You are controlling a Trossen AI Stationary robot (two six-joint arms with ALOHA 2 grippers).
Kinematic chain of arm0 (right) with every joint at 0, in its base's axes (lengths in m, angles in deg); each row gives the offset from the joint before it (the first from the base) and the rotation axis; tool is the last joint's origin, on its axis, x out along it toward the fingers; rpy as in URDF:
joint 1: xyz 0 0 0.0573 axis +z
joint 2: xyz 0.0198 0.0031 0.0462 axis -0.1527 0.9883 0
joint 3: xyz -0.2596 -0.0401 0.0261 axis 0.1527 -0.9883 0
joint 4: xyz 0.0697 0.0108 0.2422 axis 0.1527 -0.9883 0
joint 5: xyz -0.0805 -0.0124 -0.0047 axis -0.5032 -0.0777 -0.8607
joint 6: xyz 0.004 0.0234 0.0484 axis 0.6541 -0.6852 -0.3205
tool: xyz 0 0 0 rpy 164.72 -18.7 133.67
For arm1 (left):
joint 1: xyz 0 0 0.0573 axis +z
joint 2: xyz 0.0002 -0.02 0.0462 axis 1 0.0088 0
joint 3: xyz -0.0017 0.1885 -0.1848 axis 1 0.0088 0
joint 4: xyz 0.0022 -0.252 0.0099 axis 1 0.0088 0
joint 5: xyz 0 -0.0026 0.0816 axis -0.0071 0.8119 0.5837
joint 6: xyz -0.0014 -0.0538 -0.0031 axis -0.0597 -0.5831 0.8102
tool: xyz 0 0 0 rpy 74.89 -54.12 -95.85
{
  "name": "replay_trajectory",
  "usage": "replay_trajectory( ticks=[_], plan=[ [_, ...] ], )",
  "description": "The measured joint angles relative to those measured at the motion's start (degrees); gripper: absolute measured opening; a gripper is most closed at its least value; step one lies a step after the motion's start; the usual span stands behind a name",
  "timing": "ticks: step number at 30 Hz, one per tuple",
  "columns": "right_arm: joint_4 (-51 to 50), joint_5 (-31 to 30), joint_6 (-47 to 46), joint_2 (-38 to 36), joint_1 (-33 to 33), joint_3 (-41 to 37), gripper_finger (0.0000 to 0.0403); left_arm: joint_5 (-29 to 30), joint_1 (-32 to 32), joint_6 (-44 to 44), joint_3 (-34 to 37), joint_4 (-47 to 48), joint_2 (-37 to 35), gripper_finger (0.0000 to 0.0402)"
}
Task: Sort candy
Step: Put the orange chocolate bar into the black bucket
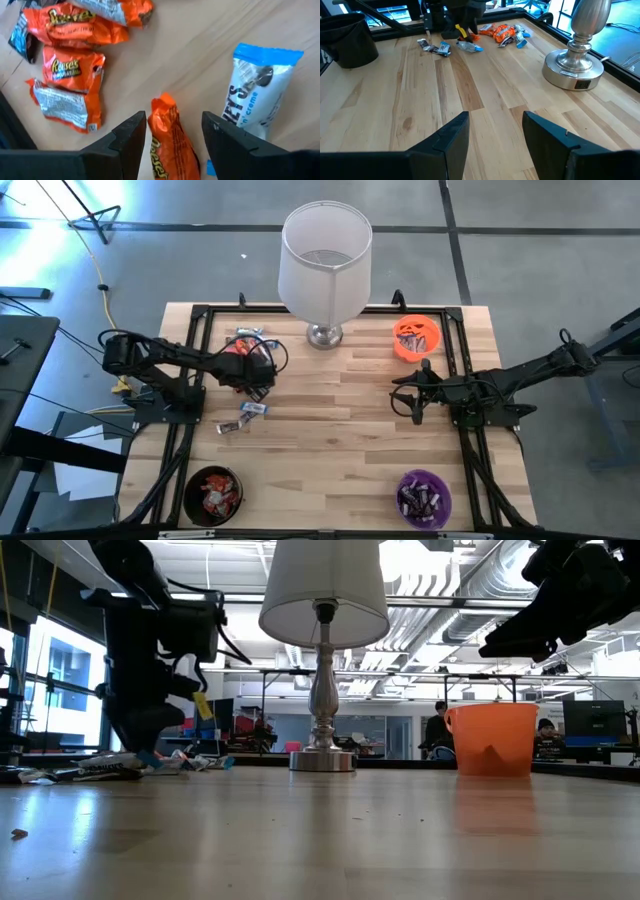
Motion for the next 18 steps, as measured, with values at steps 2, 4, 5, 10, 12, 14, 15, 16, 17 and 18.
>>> replay_trajectory(
  ticks=[2, 4, 5, 10, 12, 14, 15, 16, 17, 18],
  plan=[
    [0.00, -0.02, 0.01, 0.00, 0.01, 0.00, 0.0180, 0.06, -0.01, -0.78, 0.00, 0.98, -0.01, 0.0181],
    [0.02, -0.01, 0.01, 0.00, 0.00, 0.00, 0.0180, 0.06, -0.01, -1.03, 0.00, 1.79, -0.01, 0.0181],
    [0.01, -0.01, -0.01, 0.00, 0.00, 0.00, 0.0180, 0.03, -0.01, -1.50, 0.00, 2.16, -0.01, 0.0181],
    [0.00, 0.00, -0.01, 0.00, -0.01, 0.00, 0.0180, -2.95, 0.01, -3.73, 0.00, 3.94, -0.01, 0.0181],
    [0.00, -0.02, 0.01, 0.00, 0.00, 0.00, 0.0180, -3.95, 0.01, -3.80, 0.00, 3.91, -0.01, 0.0181],
    [0.00, -0.02, 0.00, 0.00, -0.01, 0.00, 0.0180, -4.46, 0.01, -3.81, 0.00, 3.92, -0.01, 0.0180],
    [0.02, -0.01, 0.00, 0.00, -0.01, 0.00, 0.0180, -4.51, -0.01, -3.79, 0.00, 3.92, -0.01, 0.0177],
    [0.00, -0.01, 0.00, -0.01, 0.00, 0.00, 0.0180, -4.51, -0.05, -3.79, 0.00, 3.92, -0.01, 0.0173],
    [0.00, -0.02, 0.00, 0.00, -0.01, 0.00, 0.0180, -4.51, -0.03, -3.79, 0.00, 3.92, -0.01, 0.0167],
    [0.01, -0.01, 0.00, -0.01, -0.01, 0.00, 0.0180, -4.50, -0.03, -3.79, 0.00, 3.88, -0.01, 0.0159]
  ],
)
